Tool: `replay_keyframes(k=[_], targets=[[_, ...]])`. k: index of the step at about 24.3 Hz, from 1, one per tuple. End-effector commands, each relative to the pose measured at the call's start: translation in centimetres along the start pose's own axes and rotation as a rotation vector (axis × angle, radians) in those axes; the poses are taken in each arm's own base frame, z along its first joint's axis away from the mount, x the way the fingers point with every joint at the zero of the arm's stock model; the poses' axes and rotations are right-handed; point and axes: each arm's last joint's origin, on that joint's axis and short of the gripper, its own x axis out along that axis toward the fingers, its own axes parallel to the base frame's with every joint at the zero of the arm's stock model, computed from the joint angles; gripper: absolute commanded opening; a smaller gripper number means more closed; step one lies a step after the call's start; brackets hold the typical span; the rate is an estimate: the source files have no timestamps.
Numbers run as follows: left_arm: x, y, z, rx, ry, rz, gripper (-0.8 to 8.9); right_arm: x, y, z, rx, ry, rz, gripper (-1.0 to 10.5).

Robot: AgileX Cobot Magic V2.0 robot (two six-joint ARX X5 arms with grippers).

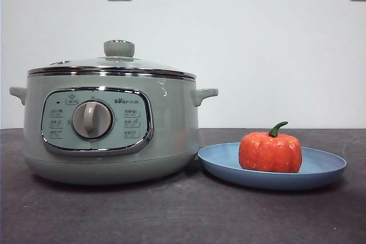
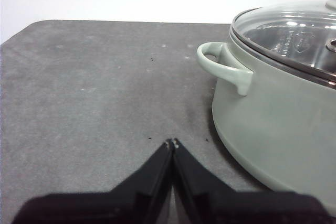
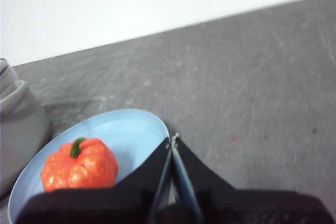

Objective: Take the pumpkin out from the steamer,put the pumpkin in the blue plate,close the lid

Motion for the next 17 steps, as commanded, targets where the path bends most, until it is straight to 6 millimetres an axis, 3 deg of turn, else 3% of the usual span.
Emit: replay_keyframes(k=[1,17], targets=[[0.16,0.03,-0.46,-0.003,0.011,-0.001,-0.04,0.09,-0.12,-0.42,0.043,0.021,-0.010,0.0],[0.16,0.03,-0.46,-0.003,0.011,-0.001,-0.04,0.09,-0.13,-0.48,0.043,0.027,-0.011,0.0]])
